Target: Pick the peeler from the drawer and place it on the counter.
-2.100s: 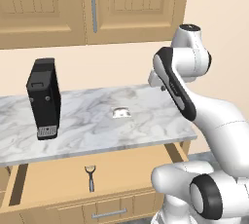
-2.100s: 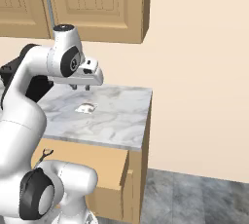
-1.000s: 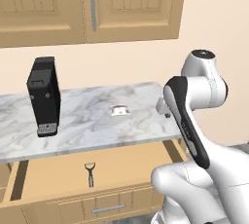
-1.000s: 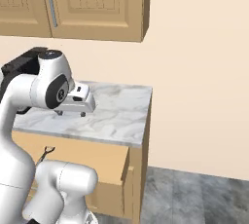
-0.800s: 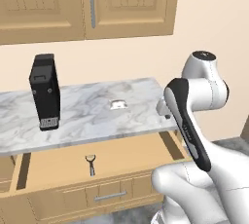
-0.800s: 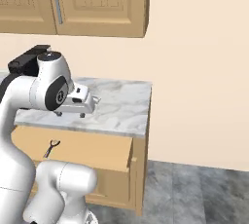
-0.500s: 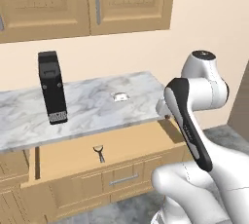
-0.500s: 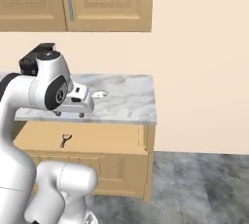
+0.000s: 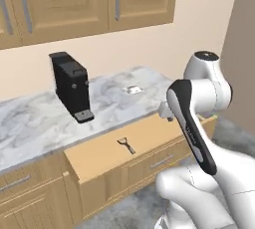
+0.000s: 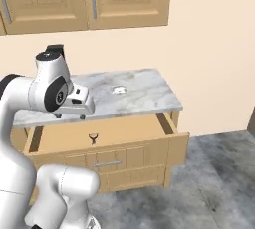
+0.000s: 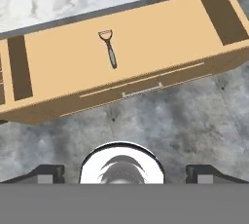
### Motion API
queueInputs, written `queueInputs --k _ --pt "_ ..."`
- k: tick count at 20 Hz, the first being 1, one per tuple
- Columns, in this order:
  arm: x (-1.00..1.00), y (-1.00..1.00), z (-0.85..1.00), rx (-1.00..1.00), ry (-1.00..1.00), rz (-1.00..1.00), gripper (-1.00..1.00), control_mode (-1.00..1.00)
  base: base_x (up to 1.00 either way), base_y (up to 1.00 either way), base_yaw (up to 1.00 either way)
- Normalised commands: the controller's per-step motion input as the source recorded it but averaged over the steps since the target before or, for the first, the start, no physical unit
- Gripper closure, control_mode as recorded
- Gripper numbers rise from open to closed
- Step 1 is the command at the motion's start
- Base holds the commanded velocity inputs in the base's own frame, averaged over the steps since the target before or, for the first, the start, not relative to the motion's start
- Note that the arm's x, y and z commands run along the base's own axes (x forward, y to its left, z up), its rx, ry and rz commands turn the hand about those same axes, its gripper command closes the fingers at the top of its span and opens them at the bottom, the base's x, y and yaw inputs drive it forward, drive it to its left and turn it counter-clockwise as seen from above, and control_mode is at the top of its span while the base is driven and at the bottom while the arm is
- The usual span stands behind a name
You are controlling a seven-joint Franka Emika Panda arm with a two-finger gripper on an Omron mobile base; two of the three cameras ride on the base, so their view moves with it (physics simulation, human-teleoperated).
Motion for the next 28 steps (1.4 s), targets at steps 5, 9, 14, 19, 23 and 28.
queueInputs --k 5,9,14,19,23,28 --pt "0.00 0.00 0.00 0.00 0.00 0.00 -1.00 1.00 -0.55 0.93 -0.50" --pt "0.00 0.00 0.00 0.00 0.00 0.00 -1.00 1.00 -0.47 0.86 -0.51" --pt "0.00 0.00 0.00 0.00 0.00 0.00 -1.00 1.00 -0.26 0.85 -0.52" --pt "0.00 0.00 0.00 0.00 0.00 0.00 -1.00 1.00 -0.02 0.85 -0.50" --pt "0.00 0.00 0.00 0.00 0.00 0.00 -1.00 1.00 0.00 0.88 -0.48" --pt "0.00 0.00 0.00 0.00 0.00 0.00 -1.00 1.00 -0.07 0.69 -0.45"
